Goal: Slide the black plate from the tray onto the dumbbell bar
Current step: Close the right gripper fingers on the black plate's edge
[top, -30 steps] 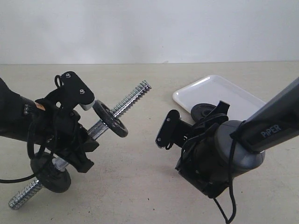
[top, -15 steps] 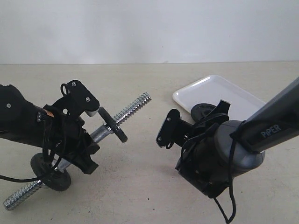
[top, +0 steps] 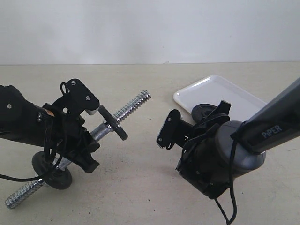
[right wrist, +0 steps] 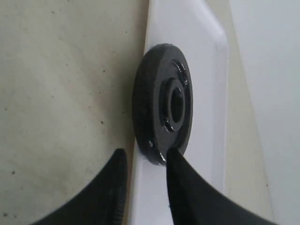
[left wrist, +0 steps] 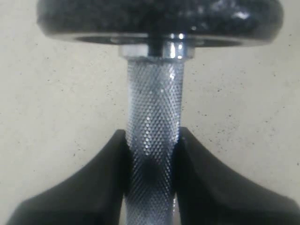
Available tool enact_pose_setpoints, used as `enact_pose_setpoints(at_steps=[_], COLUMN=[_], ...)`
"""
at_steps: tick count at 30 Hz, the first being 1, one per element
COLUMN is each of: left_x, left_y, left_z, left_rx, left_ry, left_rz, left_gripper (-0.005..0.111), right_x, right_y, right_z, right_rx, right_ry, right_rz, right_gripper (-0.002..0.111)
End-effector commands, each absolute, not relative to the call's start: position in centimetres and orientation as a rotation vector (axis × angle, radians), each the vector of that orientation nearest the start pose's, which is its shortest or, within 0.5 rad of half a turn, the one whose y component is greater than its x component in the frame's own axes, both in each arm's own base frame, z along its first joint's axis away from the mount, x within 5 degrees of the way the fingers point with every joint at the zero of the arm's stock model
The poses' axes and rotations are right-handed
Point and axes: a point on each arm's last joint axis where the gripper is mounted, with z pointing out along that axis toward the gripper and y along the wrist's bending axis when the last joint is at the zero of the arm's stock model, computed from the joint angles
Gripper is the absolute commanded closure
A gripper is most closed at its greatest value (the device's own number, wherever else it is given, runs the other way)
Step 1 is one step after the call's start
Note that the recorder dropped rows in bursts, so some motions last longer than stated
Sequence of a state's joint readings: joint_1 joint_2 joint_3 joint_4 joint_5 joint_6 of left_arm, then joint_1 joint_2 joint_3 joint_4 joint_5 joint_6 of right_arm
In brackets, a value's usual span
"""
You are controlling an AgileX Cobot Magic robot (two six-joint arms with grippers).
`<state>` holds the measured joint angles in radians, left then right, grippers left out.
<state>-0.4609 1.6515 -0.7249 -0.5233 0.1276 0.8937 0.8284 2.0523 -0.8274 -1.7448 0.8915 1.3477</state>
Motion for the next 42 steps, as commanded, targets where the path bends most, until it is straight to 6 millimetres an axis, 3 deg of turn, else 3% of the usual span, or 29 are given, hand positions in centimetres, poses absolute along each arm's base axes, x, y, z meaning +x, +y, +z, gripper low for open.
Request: enact_pose_setpoints(at_steps=[1, 7, 12, 23, 31, 42], left_x=[29.8, 29.8, 29.8, 29.8, 29.8, 29.8], left_y=[-13.1, -13.1, -13.1, -13.1, -13.1, -13.1], left_z=[20.3, 20.3, 20.3, 20.3, 20.3, 20.3], left_rx=[0.712, 0.712, 0.712, 0.712, 0.712, 0.711], left_ry=[1.914, 1.914, 1.914, 1.914, 1.914, 1.913], left_rz=[0.117, 0.117, 0.117, 0.117, 0.117, 0.118], left_gripper=[0.102, 0.102, 0.102, 0.102, 0.102, 0.102], right_x=[27.2, 27.2, 27.2, 27.3, 29.4, 29.4], right_y=[19.2, 19.3, 19.2, 19.2, 18.7, 19.4], right_z=[8.9, 8.9, 8.9, 8.9, 9.5, 9.2], right_rx=[-1.086, -1.090, -1.060, -1.048, -0.966, -1.058], right_ry=[1.976, 1.983, 1.990, 1.994, 2.036, 2.052], right_rz=[-0.904, -0.886, -0.877, -0.877, -0.827, -0.753], right_gripper=[0.082, 0.081, 0.058, 0.058, 0.058, 0.058])
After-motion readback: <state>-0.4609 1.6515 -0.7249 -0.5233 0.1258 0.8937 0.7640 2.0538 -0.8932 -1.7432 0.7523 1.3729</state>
